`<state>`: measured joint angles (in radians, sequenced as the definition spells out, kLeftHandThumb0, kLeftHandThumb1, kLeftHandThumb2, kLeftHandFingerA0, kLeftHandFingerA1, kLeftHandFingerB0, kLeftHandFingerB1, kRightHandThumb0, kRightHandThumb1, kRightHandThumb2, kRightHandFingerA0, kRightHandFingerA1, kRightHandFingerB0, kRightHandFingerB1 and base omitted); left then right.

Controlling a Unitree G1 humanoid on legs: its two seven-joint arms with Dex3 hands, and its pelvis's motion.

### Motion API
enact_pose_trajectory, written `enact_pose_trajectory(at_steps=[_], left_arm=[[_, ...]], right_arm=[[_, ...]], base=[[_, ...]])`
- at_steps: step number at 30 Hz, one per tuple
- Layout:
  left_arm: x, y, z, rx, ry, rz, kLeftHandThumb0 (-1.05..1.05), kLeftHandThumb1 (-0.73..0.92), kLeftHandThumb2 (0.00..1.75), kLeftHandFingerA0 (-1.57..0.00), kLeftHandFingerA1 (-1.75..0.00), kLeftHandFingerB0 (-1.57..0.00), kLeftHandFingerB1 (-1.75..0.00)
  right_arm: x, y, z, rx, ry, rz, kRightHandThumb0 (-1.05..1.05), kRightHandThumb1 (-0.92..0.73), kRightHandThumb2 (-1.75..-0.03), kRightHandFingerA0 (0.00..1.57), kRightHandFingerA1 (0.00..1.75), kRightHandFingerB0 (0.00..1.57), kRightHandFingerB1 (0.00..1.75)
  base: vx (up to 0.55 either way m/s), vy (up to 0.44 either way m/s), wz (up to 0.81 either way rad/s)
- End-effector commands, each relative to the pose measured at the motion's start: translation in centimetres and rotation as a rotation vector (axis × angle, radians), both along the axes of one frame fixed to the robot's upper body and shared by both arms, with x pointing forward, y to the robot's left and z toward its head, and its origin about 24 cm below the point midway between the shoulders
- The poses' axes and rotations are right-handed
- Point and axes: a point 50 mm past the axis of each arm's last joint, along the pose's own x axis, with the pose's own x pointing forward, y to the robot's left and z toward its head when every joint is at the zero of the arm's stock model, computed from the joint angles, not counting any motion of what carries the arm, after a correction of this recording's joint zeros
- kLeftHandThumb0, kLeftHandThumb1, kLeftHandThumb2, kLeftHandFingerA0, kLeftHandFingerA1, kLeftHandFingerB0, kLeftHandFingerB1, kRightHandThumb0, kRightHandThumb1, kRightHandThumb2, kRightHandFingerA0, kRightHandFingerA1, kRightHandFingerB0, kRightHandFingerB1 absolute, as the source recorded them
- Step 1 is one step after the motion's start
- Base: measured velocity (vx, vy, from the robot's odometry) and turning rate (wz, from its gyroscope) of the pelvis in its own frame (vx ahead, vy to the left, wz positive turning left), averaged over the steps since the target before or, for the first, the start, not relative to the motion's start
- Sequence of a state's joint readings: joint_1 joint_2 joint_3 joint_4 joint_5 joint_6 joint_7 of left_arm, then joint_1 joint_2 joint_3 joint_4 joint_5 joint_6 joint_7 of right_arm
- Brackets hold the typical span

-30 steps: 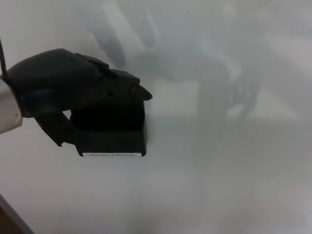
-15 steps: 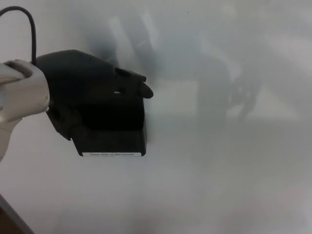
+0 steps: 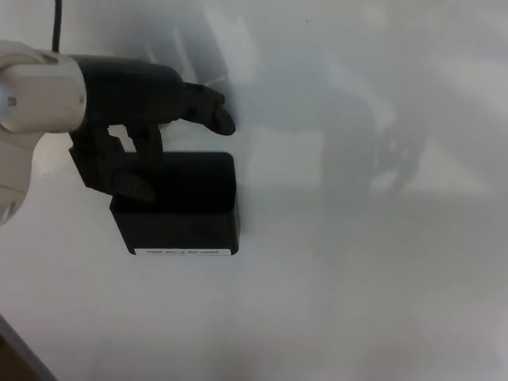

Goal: A magnetic marker holder is on the left hand side of the white board, the robot put the index and middle finger into the opening of the container and pull off the magnetic holder and hand it to a human on the left hand side.

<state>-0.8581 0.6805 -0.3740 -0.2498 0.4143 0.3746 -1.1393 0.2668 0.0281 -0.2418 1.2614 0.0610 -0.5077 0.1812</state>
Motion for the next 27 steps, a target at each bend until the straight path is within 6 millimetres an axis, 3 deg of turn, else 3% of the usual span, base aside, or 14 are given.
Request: enact_pose_trajectory(at_steps=[1,2,4,5,7,8,10,12,14,15,20,22,25,27], left_arm=[[0.4,0.9,1.6,0.055,0.172,0.141,-0.19,0.53,0.57,-0.68,-0.70,-0.15,-0.28],[0.5,0.6,1.7,0.061,0.171,0.133,-0.14,0.54,0.56,-0.75,-0.87,-0.15,-0.28],[0.5,0.5,1.8,0.057,0.179,0.138,-0.14,0.54,0.56,-0.75,-0.87,-0.15,-0.28],[0.7,0.2,1.6,0.060,0.181,0.136,-0.18,0.54,0.57,-0.74,-0.59,-0.14,-0.28],[0.8,-0.1,1.4,0.056,0.194,0.137,-0.17,0.54,0.57,-0.66,-0.48,-0.13,-0.28],[0.8,-0.2,1.3,0.048,0.213,0.137,-0.12,0.41,0.86,-0.70,-0.78,0.00,-0.44],[0.9,-0.4,1.2,0.041,0.229,0.136,-0.12,0.41,0.86,-0.70,-0.78,0.00,-0.44],[0.9,-0.6,0.6,0.038,0.279,0.131,-0.16,0.38,0.84,-0.27,-0.57,-0.02,-0.44],[0.9,-0.6,0.5,0.044,0.296,0.138,-0.16,0.38,0.84,-0.27,-0.57,-0.02,-0.44],[0.9,-0.8,0.0,0.064,0.311,0.126,-0.24,0.52,0.56,-0.27,-0.36,-0.16,-0.28],[0.8,-1.3,-1.1,0.137,0.346,0.103,-0.28,0.54,0.56,-0.32,-0.40,-0.19,-0.30],[0.8,-1.3,-1.7,0.138,0.385,0.116,-0.48,0.45,0.68,-0.18,-0.42,-0.09,-0.34],[0.8,-1.2,-2.4,0.131,0.416,0.141,-0.44,0.54,0.59,-0.21,-0.35,-0.10,-0.23],[0.8,-1.0,-3.2,0.116,0.419,0.157,-0.49,0.51,0.74,-0.05,-0.36,-0.01,-0.18]], right_arm=[[5.9,2.6,1.2,0.064,-0.278,0.138,-0.54,-0.70,-0.62,0.78,0.52,0.35,0.31],[5.9,2.5,1.2,0.065,-0.278,0.136,-0.54,-0.73,-0.62,0.77,0.52,0.35,0.32],[5.9,2.5,1.2,0.069,-0.277,0.134,-0.54,-0.73,-0.62,0.77,0.52,0.35,0.32],[5.9,2.6,1.2,0.067,-0.281,0.134,-0.54,-0.69,-0.62,0.80,0.52,0.35,0.32],[5.9,2.6,1.2,0.065,-0.285,0.138,-0.54,-0.70,-0.62,0.80,0.52,0.35,0.32],[5.9,2.6,1.2,0.065,-0.284,0.139,-0.55,-0.72,-0.62,0.80,0.52,0.35,0.32],[5.9,2.6,1.2,0.065,-0.281,0.139,-0.55,-0.72,-0.62,0.80,0.52,0.35,0.32],[6.0,2.6,1.2,0.062,-0.283,0.141,-0.54,-0.69,-0.62,0.80,0.51,0.35,0.32],[6.0,2.6,1.2,0.061,-0.282,0.143,-0.54,-0.69,-0.62,0.80,0.51,0.35,0.32],[6.0,2.6,1.2,0.061,-0.283,0.147,-0.54,-0.72,-0.62,0.79,0.52,0.36,0.32],[6.3,2.6,1.2,0.081,-0.291,0.128,-0.55,-0.70,-0.61,0.79,0.52,0.37,0.33],[6.4,2.7,1.3,0.077,-0.296,0.131,-0.53,-0.70,-0.62,0.78,0.52,0.36,0.32],[6.6,2.8,1.3,0.071,-0.301,0.140,-0.53,-0.70,-0.62,0.79,0.53,0.35,0.32],[6.7,2.8,1.3,0.064,-0.302,0.143,-0.52,-0.71,-0.62,0.80,0.52,0.36,0.32]], base=[[0.00,0.000,0.00],[0.00,0.000,0.00],[0.00,0.000,0.00],[0.00,0.000,0.00],[0.00,0.000,0.00],[0.00,0.000,0.00],[0.00,0.000,0.00],[0.00,0.000,0.00],[0.00,0.000,0.00],[0.00,0.000,0.00],[0.00,0.000,0.00],[0.00,0.000,0.00],[0.00,0.000,0.00],[0.00,0.000,0.00]])
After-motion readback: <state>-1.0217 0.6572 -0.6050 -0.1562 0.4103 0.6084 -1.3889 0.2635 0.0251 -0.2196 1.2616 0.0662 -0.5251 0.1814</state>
